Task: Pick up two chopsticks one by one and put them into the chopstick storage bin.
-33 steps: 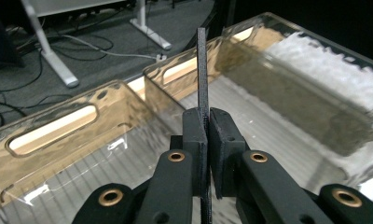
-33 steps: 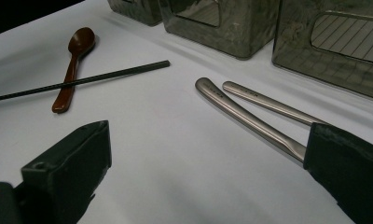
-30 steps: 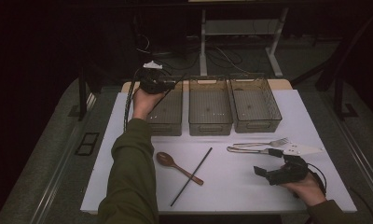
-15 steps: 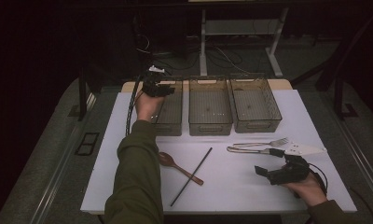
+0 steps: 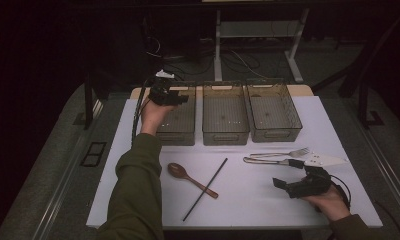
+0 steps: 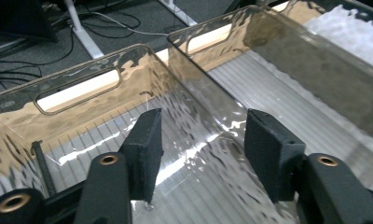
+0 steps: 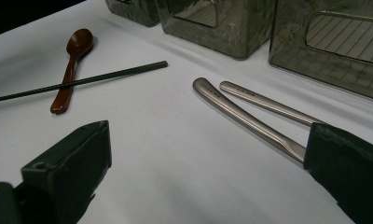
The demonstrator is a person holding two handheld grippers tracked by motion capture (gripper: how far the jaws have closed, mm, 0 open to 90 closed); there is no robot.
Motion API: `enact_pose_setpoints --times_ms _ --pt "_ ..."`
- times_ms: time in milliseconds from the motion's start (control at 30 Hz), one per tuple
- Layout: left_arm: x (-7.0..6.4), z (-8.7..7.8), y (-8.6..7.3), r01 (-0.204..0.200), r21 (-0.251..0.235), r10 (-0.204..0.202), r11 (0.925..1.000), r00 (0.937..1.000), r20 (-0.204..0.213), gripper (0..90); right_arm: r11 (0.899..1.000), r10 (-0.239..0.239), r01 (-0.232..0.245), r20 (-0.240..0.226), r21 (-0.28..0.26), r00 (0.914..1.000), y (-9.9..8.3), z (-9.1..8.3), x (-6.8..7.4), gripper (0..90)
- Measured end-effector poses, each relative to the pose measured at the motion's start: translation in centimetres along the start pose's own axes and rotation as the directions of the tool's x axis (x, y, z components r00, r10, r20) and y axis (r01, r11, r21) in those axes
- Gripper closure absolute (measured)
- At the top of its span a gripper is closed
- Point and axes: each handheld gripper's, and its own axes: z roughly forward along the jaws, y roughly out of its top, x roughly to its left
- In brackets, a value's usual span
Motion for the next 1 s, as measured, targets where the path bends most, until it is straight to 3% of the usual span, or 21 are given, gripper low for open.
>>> enact_pose_setpoints --times_ms 167,267,367,467,600,767,867,1000 --pt "-1.1 -1.5 0.3 -0.033 -0.004 0.033 0.9994 0.9994 0.004 40.3 1.0 0.0 0.0 0.002 0.002 1.0 0.0 0.0 0.0 0.4" --pt "-1.7 -2.1 0.4 -0.024 -0.008 0.024 0.9997 0.9993 0.028 37.2 1.0 -0.001 0.001 0.003 0.003 1.0 0.0 0.0 0.1 0.4" --pt "-2.3 -2.7 0.3 -0.041 -0.002 0.041 0.9991 0.9985 0.036 36.7 1.0 -0.001 0.001 0.003 0.003 1.0 0.0 0.0 0.1 0.4" --pt "-2.7 -3.1 0.1 -0.028 -0.016 0.029 0.9995 0.997 0.071 35.9 1.0 -0.001 0.001 0.003 0.002 1.0 0.0 0.0 0.1 0.4" --pt "-3.5 -3.7 -0.5 -0.024 -0.019 0.026 0.9995 0.9945 0.101 34.4 1.0 0.0 0.0 0.004 0.002 1.0 0.0 0.0 0.1 0.4" --pt "-4.7 -4.3 -1.7 -0.056 0.001 0.056 0.9984 0.9914 0.119 31.4 1.0 -0.001 0.001 0.004 0.003 1.0 0.0 0.0 0.1 0.4" --pt "-5.5 -4.7 -2.4 -0.055 -0.004 0.055 0.9985 0.9893 0.136 30.6 1.0 -0.003 0.003 0.005 0.003 1.0 0.0 0.0 0.1 0.4" --pt "-6.6 -5.2 -3.3 -0.079 0.008 0.077 0.9969 0.9885 0.13 29.2 1.0 -0.003 0.003 0.007 0.003 1.0 0.0 0.0 0.1 0.4"
